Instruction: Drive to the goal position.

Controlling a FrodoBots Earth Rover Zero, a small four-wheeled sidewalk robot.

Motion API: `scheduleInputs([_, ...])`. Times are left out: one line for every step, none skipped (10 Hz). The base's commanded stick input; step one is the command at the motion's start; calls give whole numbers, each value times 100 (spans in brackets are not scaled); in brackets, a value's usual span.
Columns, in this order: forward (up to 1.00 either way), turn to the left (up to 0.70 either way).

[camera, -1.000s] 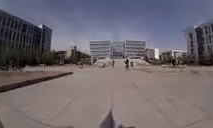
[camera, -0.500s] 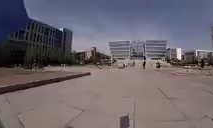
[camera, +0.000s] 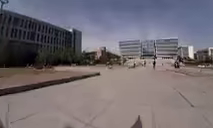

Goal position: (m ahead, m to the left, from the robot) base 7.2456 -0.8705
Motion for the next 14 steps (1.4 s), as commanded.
scheduleInputs([100,0])
scheduleInputs([100,0])
scheduleInputs([100,-25])
scheduleInputs([100,-40])
scheduleInputs([100,-16])
scheduleInputs([100,0])
scheduleInputs([100,0])
scheduleInputs([100,0])
scheduleInputs([100,0])
scheduleInputs([100,0])
scheduleInputs([100,0])
scheduleInputs([100,0])
scheduleInputs([100,0])
scheduleInputs([100,0])
